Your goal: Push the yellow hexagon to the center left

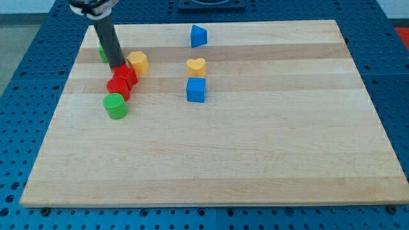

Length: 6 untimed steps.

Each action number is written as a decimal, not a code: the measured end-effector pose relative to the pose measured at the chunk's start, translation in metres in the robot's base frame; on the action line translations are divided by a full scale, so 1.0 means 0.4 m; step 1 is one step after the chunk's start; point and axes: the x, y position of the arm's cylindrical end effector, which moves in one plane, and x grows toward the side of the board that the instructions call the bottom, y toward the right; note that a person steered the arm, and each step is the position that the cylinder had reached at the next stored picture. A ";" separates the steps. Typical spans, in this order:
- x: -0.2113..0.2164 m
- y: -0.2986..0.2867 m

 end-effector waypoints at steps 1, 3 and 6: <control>0.067 0.015; 0.026 0.188; -0.056 0.105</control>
